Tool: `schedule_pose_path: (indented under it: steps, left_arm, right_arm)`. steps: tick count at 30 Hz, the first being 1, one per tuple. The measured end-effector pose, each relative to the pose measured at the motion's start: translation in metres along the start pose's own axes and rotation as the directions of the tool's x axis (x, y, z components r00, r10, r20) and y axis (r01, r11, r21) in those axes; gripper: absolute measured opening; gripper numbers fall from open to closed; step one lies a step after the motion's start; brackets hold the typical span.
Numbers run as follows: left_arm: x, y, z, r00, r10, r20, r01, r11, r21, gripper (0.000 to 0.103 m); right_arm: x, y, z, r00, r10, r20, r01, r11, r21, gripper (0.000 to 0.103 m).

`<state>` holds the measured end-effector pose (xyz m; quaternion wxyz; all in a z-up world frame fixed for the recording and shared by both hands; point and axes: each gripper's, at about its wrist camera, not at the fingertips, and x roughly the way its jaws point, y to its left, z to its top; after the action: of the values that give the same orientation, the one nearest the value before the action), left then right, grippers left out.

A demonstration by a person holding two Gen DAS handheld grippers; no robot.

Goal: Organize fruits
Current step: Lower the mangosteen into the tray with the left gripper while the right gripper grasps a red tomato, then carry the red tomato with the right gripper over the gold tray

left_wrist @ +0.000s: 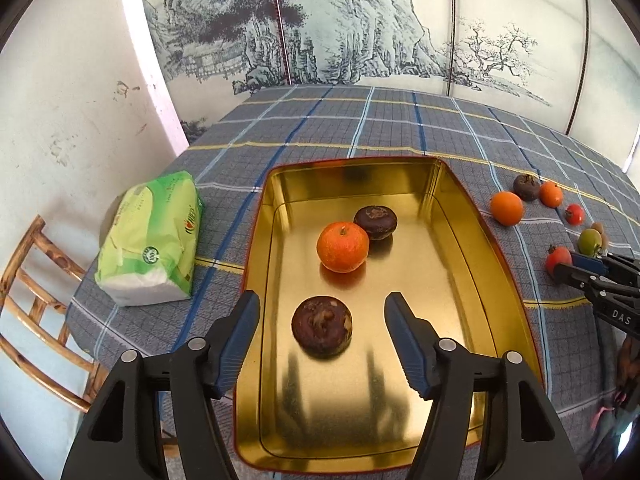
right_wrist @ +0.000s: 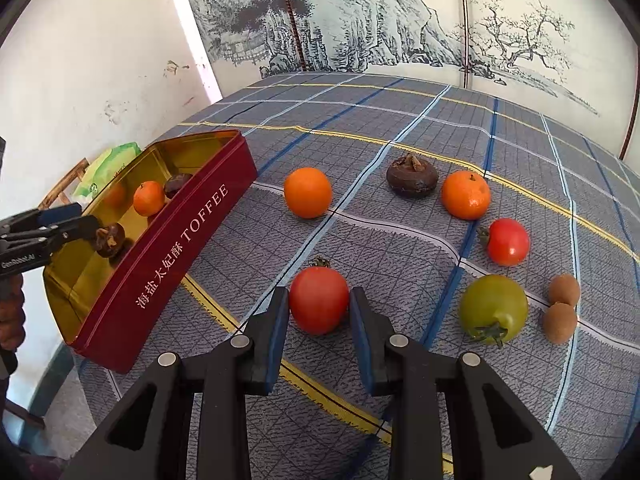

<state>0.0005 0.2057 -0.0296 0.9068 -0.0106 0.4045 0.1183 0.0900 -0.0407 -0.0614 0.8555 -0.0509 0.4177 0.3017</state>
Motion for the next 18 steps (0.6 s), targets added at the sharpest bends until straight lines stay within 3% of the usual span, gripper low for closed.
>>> schedule_pose_path:
  steps: [9,18]
  left_arm:
    - [-0.013,0.004,-0.002,1.000,0.003,0.028,-0.002,1.000,-0.009,0.071]
    - [-0.020,0.012,-0.009,0.999,0.019,0.044,-0.018,1.000,-0.017,0.073]
  right_arm:
    - [-0.021,0.023,0.014,0.999,0.030,0.036,-0.030,0.999,-0.022,0.028]
    - [-0.041,0.080,0.040,0.989,0.136,0.066,-0.128,0.986,-0.109,0.028]
